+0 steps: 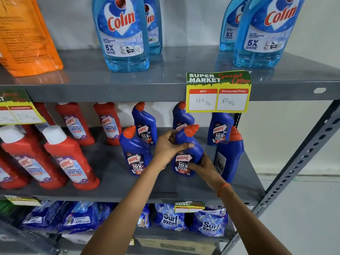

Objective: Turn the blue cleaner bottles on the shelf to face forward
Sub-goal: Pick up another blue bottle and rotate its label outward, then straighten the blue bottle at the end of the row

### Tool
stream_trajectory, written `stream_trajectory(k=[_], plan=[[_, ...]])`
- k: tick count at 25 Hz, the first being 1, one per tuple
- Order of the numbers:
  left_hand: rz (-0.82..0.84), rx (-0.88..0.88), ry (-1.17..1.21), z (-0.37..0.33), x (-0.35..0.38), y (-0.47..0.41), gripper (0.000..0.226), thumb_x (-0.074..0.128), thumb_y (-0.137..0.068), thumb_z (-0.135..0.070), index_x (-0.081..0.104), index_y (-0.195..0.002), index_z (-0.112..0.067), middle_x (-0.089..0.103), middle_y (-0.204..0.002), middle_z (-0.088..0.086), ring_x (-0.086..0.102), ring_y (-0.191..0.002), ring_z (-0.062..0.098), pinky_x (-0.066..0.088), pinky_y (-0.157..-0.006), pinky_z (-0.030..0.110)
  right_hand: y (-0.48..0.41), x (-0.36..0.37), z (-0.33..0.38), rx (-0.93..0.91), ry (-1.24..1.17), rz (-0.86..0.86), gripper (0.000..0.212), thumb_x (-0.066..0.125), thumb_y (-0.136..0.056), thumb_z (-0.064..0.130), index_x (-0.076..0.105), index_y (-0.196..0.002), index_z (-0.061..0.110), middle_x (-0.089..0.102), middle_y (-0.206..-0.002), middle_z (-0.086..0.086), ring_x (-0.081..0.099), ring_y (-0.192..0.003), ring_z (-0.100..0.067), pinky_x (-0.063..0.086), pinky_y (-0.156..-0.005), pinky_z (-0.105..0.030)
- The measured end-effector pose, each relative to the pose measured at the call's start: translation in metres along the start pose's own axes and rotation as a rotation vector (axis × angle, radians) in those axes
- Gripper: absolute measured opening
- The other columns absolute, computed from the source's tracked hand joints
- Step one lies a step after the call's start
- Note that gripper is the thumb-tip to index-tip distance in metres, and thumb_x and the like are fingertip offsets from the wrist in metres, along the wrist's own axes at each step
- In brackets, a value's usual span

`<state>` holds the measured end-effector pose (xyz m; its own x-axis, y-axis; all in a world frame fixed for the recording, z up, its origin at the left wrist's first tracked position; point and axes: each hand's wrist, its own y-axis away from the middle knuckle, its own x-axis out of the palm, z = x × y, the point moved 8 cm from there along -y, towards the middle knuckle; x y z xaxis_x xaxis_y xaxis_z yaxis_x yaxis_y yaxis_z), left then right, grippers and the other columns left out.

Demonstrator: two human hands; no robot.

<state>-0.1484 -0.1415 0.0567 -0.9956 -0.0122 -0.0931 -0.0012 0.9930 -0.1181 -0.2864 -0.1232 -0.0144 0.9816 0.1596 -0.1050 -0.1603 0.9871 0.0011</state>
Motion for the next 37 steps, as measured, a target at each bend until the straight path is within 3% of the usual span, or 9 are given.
stream_trajectory(k=[4,10,14,17,21,25,29,32,37], plan=[[-0.126,0.003,0.006,0.020,-0.007,0.003,0.043,0.088,-0.054,-0.025,0.061,-0.087,-0.026,0.072,-0.090,0.001,0.070,-0.085,0.016,0.058,-0.076,0.031,-0.010,0.000,-0.005,0.010,0.056,-0.012,0.054,0.061,-0.079,-0.006,0.040,-0.119,0.022,0.058,-0.110,-0.011,0.060,-0.096,-0.022,0.055,-0.079,-0.026],[-0.184,0.008,-0.010,0.027,-0.012,0.002,0.047,0.085,-0.061,-0.025,0.059,-0.099,-0.013,0.070,-0.092,0.001,0.069,-0.088,0.017,0.056,-0.073,0.021,-0.014,0.004,-0.001,0.028,0.123,-0.001,0.056,0.059,-0.080,-0.007,0.036,-0.126,0.015,0.056,-0.113,-0.012,0.059,-0.092,-0.014,0.054,-0.069,-0.018],[-0.178,0.088,-0.192,0.019,0.000,0.015,0.064,0.077,-0.070,-0.039,0.050,-0.121,-0.012,0.065,-0.112,0.004,0.063,-0.102,0.014,0.049,-0.082,0.013,-0.003,0.000,0.008,0.043,0.193,-0.120,0.059,0.058,-0.082,-0.003,0.032,-0.132,0.012,0.058,-0.114,-0.012,0.061,-0.104,-0.029,0.047,-0.065,-0.015],[-0.284,0.175,-0.391,-0.001,0.003,0.030,0.089,0.060,-0.077,-0.056,0.025,-0.142,-0.007,0.036,-0.148,0.015,0.036,-0.136,0.020,0.029,-0.108,0.021,0.019,-0.006,0.023,-0.003,0.408,-0.262,0.067,0.059,-0.083,0.006,0.023,-0.139,0.007,0.057,-0.126,-0.015,0.059,-0.109,-0.032,0.046,-0.076,-0.028],[-0.462,0.548,-0.462,-0.051,0.021,0.070,0.064,0.048,-0.091,-0.034,0.021,-0.143,-0.007,0.024,-0.153,0.009,0.018,-0.143,0.017,0.022,-0.117,0.029,0.055,-0.012,0.040,-0.102,0.419,-0.248,0.050,0.060,-0.082,0.005,0.040,-0.128,0.007,0.062,-0.109,-0.002,0.062,-0.100,-0.018,0.053,-0.089,-0.039],[-0.090,0.656,-0.370,-0.053,0.077,0.060,0.051,0.052,-0.091,-0.016,0.035,-0.138,-0.008,0.043,-0.144,0.008,0.033,-0.134,0.004,0.034,-0.111,0.023,0.087,-0.050,0.041,-0.181,0.255,-0.516,0.021,0.058,-0.081,-0.001,0.057,-0.099,0.011,0.067,-0.092,0.000,0.067,-0.085,-0.016,0.054,-0.073,-0.015],[0.371,0.299,-0.309,-0.016,0.122,0.021,0.068,0.063,-0.084,-0.006,0.028,-0.141,-0.016,0.041,-0.146,0.006,0.038,-0.132,0.012,0.034,-0.109,0.029,0.104,-0.088,0.011,-0.123,0.246,-0.839,0.033,0.066,-0.078,0.005,0.051,-0.107,0.012,0.050,-0.106,-0.005,0.054,-0.098,-0.021,0.050,-0.084,-0.035],[0.542,0.205,-0.451,-0.005,0.137,0.003,0.069,0.065,-0.081,-0.004,0.031,-0.140,-0.016,0.041,-0.145,0.008,0.038,-0.131,0.017,0.030,-0.103,0.021,0.085,-0.099,-0.018,0.048,0.275,-0.791,0.059,0.076,-0.071,0.015,0.045,-0.121,0.009,0.042,-0.115,-0.006,0.046,-0.107,-0.020,0.043,-0.092,-0.034],[0.631,0.139,-0.456,-0.008,0.141,-0.013,0.063,0.069,-0.079,-0.008,0.041,-0.135,-0.014,0.051,-0.136,0.007,0.046,-0.126,0.020,0.034,-0.106,0.029,0.063,-0.103,-0.023,0.064,0.186,-0.634,0.037,0.073,-0.074,0.010,0.049,-0.101,0.020,0.063,-0.097,-0.010,0.062,-0.089,-0.033,0.052,-0.078,-0.046]])
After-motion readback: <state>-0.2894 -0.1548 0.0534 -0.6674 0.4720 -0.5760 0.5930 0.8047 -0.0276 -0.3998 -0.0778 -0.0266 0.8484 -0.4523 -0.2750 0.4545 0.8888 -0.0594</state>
